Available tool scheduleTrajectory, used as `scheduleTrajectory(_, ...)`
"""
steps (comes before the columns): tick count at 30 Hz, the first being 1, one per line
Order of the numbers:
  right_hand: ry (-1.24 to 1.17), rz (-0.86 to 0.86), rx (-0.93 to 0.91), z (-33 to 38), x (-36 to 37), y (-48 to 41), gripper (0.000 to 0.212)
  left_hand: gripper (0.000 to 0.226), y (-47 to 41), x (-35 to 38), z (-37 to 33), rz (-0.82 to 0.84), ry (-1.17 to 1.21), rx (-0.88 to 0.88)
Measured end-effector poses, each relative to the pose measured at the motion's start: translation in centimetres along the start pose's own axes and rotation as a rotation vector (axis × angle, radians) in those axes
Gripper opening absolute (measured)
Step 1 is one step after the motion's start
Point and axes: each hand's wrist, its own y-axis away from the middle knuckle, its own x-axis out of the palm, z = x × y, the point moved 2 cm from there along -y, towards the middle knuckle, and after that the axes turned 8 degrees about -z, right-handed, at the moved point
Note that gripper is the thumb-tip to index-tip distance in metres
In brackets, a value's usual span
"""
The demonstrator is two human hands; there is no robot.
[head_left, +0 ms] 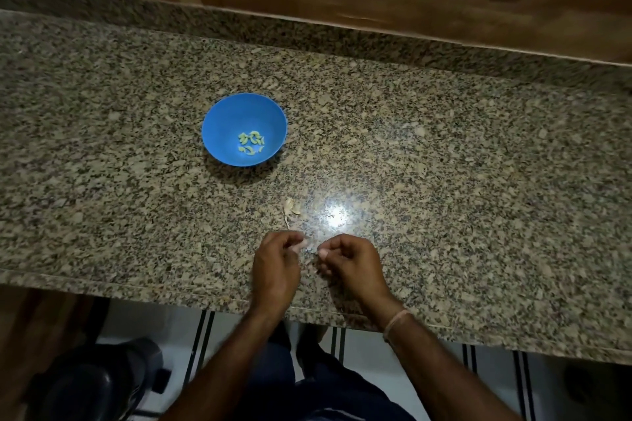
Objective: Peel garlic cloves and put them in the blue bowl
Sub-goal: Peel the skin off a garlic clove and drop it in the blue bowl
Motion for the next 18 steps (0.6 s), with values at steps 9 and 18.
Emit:
scheduleTrajectory(9,-0.342,0.084,0.191,0.3,1.0,0.6,0.012,0.012,0.3,0.3,0.3,0.073,0.204,-0.124)
scheduleTrajectory(18,-0.278,0.036,-0.003,0.9,1.4,0.4,0.011,0.019,0.3,0.2,-0.2,0.214,0.353,-0.378)
